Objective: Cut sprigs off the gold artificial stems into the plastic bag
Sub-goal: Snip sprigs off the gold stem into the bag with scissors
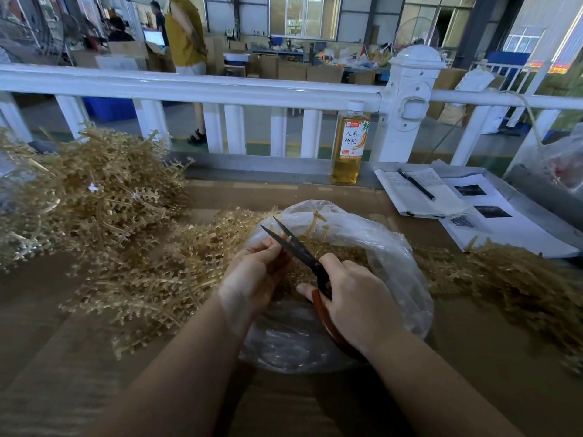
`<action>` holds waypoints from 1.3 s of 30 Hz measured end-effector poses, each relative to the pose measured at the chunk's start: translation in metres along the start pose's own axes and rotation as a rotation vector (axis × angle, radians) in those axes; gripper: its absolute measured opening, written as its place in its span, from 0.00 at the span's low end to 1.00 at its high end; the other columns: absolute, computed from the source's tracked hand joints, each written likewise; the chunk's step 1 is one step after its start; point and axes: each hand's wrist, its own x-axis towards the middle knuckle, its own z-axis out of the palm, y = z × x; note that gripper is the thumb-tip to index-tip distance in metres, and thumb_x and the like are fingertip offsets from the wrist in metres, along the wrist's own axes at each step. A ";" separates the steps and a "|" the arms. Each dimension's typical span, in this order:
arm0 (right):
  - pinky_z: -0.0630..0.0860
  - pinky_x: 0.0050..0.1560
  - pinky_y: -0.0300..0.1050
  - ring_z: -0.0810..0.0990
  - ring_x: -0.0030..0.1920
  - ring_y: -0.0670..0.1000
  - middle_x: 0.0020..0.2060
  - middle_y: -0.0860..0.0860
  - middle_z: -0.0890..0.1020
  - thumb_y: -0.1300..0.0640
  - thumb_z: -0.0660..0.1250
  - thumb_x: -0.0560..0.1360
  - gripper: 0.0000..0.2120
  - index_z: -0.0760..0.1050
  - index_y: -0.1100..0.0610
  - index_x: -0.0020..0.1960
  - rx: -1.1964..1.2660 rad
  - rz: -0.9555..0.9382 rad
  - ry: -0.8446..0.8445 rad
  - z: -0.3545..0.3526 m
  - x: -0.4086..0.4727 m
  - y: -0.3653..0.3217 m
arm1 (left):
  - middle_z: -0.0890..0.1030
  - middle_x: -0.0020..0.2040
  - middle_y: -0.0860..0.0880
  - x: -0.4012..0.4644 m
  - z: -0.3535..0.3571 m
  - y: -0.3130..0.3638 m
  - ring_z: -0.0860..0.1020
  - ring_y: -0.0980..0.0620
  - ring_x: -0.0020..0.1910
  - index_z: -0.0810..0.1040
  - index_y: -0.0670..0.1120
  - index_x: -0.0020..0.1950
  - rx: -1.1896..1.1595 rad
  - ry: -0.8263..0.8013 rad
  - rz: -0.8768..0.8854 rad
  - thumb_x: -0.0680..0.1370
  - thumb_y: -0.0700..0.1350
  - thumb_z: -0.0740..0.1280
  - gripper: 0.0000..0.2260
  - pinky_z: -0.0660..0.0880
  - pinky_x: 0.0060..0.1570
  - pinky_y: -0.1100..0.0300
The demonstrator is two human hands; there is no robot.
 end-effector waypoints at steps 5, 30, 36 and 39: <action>0.70 0.40 0.40 0.75 0.39 0.48 0.39 0.47 0.77 0.35 0.57 0.76 0.17 0.67 0.49 0.52 0.045 -0.003 -0.018 0.000 0.001 0.001 | 0.80 0.38 0.44 -0.003 0.001 0.003 0.79 0.49 0.38 0.76 0.41 0.40 0.019 -0.015 -0.012 0.78 0.33 0.60 0.10 0.80 0.41 0.59; 0.73 0.41 0.40 0.76 0.41 0.48 0.40 0.46 0.77 0.33 0.55 0.74 0.21 0.69 0.48 0.54 -0.011 -0.020 -0.002 0.001 -0.003 0.008 | 0.83 0.34 0.45 -0.007 0.003 0.003 0.81 0.51 0.33 0.78 0.40 0.39 0.066 0.039 0.004 0.77 0.31 0.60 0.11 0.80 0.34 0.61; 0.72 0.42 0.40 0.76 0.41 0.48 0.40 0.47 0.77 0.34 0.56 0.75 0.19 0.68 0.48 0.54 0.026 0.003 -0.014 0.001 -0.003 0.007 | 0.81 0.38 0.43 -0.007 0.006 0.001 0.80 0.48 0.37 0.78 0.37 0.44 0.162 0.046 -0.007 0.77 0.31 0.61 0.07 0.78 0.47 0.54; 0.74 0.43 0.41 0.78 0.42 0.49 0.41 0.48 0.78 0.34 0.56 0.76 0.19 0.68 0.49 0.55 0.032 0.003 -0.032 0.001 -0.001 0.007 | 0.81 0.39 0.42 -0.008 0.006 0.002 0.80 0.47 0.38 0.78 0.37 0.44 0.165 0.043 -0.013 0.77 0.31 0.61 0.07 0.78 0.48 0.54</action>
